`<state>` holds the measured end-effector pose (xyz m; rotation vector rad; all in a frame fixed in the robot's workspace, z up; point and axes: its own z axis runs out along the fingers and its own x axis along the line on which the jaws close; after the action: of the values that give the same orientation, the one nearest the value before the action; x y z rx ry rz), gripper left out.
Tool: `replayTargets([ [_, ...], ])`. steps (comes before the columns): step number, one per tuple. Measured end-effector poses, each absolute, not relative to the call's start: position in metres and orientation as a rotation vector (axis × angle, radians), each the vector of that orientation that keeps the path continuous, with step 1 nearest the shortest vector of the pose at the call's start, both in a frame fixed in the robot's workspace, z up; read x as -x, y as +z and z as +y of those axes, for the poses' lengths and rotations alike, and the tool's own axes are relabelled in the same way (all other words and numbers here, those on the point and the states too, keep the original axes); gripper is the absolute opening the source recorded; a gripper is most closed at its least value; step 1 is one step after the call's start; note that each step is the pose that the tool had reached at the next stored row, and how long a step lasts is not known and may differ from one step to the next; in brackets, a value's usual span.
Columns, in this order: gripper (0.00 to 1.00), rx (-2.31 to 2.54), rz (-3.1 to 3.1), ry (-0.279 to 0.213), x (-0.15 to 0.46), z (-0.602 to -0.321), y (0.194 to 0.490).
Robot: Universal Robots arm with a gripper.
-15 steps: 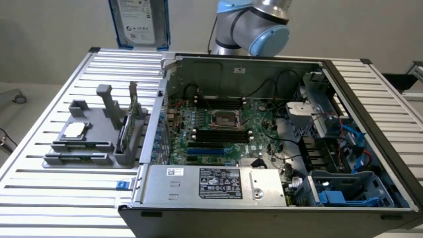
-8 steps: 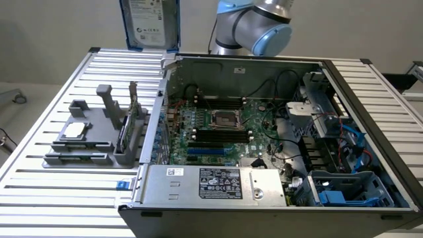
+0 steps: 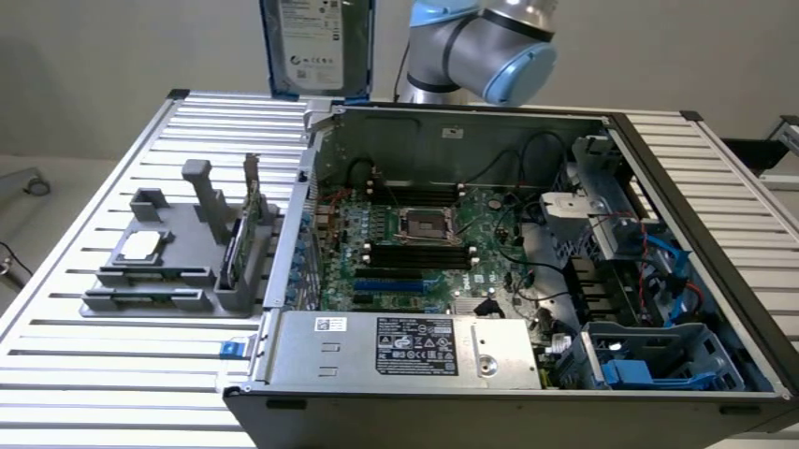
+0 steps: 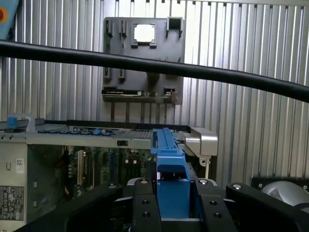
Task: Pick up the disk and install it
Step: 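Pick up the disk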
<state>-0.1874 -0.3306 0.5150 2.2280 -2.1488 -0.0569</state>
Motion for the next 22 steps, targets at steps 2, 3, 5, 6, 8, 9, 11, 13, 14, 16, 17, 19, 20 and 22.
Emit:
replayTargets([
  [2, 0.33, -2.229, -2.149, -0.058, 0.178, -0.332, 0.516],
  [3, 0.33, -2.230, -2.147, -0.058, 0.174, -0.332, 0.516],
  [5, 0.33, -2.233, -2.144, -0.057, 0.167, -0.333, 0.516],
  [6, 0.33, -2.237, -2.140, -0.057, 0.164, -0.333, 0.516],
  [8, 0.33, -2.247, -2.130, -0.057, 0.159, -0.333, 0.516],
  [9, 0.33, -2.251, -2.125, -0.057, 0.156, -0.333, 0.517],
  [11, 0.33, -2.254, -2.121, -0.057, 0.150, -0.334, 0.517],
  [13, 0.33, -2.255, -2.121, -0.057, 0.141, -0.337, 0.518],
  [14, 0.33, -2.255, -2.121, -0.057, 0.136, -0.338, 0.518],
  [16, 0.33, -2.255, -2.121, -0.057, 0.127, -0.341, 0.518],
  [17, 0.33, -2.255, -2.121, -0.057, 0.122, -0.343, 0.519],
  [19, 0.33, -2.255, -2.121, -0.057, 0.113, -0.346, 0.519],
  [20, 0.33, -2.255, -2.121, -0.057, 0.109, -0.347, 0.519],
  [22, 0.33, -2.255, -2.121, -0.057, 0.100, -0.351, 0.520],
])
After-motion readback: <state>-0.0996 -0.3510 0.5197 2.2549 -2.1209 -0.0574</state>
